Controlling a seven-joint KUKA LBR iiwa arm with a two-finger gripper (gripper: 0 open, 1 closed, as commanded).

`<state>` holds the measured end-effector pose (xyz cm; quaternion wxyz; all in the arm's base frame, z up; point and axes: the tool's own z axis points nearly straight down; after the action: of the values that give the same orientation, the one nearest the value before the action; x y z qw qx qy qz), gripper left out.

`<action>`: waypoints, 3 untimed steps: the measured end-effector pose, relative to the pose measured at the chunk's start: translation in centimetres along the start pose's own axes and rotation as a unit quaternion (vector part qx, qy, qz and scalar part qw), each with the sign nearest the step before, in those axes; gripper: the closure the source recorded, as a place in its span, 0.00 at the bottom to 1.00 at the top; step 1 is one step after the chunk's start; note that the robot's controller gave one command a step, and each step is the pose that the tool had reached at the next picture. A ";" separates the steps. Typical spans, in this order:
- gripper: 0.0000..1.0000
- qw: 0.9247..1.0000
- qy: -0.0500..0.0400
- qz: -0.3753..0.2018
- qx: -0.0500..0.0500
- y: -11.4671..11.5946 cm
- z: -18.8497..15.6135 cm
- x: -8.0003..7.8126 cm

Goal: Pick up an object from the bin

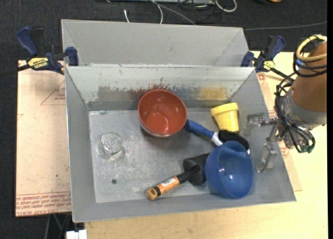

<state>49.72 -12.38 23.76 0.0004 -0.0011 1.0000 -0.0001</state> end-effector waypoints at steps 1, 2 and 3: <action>0.00 1.000 0.000 0.000 0.000 0.0 0.0 0.0; 0.00 0.999 -0.001 -0.052 0.000 3.0 3.7 -0.8; 0.00 0.998 -0.001 -0.055 0.000 3.5 7.2 0.5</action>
Offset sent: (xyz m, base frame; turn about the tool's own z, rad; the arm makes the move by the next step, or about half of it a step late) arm 0.0086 0.0351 -0.0425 -0.1247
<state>49.26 -8.86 16.58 0.0013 -0.0566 0.9984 -0.0001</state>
